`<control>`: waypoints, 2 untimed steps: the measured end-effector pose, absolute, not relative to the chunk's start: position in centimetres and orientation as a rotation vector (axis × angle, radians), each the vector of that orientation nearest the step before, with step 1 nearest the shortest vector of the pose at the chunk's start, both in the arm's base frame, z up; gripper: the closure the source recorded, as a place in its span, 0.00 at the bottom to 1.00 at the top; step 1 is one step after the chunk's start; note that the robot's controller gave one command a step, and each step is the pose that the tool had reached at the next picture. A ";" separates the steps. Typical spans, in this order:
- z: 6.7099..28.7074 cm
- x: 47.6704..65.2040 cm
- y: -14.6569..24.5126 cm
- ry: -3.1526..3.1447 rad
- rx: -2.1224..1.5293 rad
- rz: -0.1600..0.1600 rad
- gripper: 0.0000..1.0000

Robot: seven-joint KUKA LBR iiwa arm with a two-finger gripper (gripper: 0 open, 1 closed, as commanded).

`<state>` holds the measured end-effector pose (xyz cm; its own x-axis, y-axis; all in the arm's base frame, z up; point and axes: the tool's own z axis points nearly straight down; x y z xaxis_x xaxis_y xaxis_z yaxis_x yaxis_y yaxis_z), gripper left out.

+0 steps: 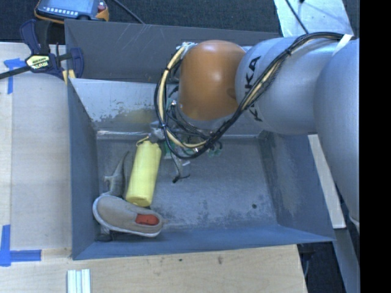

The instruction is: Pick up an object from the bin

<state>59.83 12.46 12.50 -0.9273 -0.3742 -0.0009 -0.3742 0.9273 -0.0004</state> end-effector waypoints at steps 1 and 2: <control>13.6 60.6 13.4 3.059 -0.695 0.000 0.00; 8.4 60.4 15.5 2.880 -1.246 0.000 0.00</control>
Offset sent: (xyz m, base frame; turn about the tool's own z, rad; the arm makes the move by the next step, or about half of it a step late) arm 0.0036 0.0364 -0.0550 -0.4623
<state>60.39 15.48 8.45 -0.6849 -0.7287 -0.0035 -0.7287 0.6849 -0.0017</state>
